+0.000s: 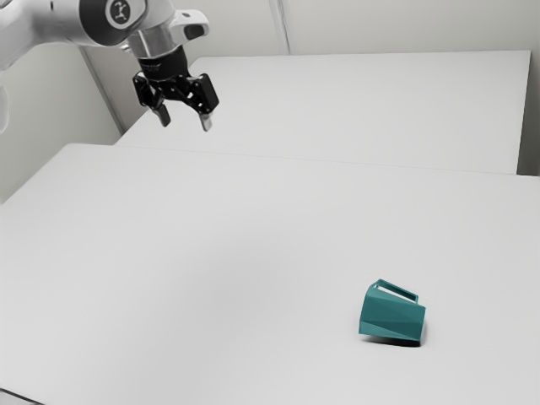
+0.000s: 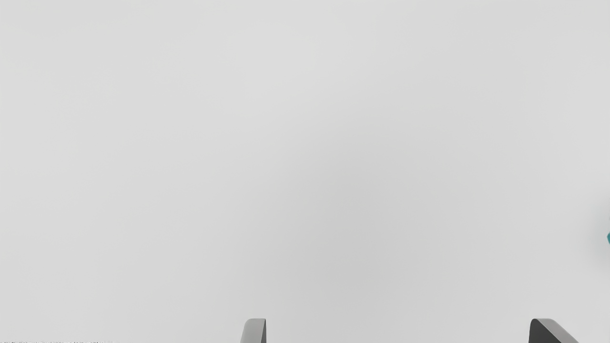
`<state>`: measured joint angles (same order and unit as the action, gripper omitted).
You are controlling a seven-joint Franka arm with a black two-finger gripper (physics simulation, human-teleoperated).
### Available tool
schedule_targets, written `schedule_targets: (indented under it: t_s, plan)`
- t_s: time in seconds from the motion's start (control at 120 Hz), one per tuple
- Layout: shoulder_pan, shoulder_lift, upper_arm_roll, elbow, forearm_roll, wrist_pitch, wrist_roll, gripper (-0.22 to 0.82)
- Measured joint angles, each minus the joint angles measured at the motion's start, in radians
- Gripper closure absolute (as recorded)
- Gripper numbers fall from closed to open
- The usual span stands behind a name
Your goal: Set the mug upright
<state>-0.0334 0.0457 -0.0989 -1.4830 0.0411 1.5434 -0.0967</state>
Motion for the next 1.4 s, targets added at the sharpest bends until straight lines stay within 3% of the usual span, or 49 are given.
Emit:
schedule_targets:
  t_s: [0.333,0.567,0.983,1.175,1.4]
  plan:
    - [-0.019,-0.012,0.029,-0.010,-0.058,-0.005,-0.033,0.00]
    - [0.018,-0.089,0.031,-0.221,-0.388,0.019,-0.053,0.00]
    - [-0.015,-0.103,-0.047,-0.631,-0.847,0.389,0.158,0.00]
    - [-0.016,-0.032,-0.098,-0.712,-1.058,0.528,0.309,0.00]
    - [-0.012,0.046,-0.153,-0.758,-1.234,0.597,0.450,0.00]
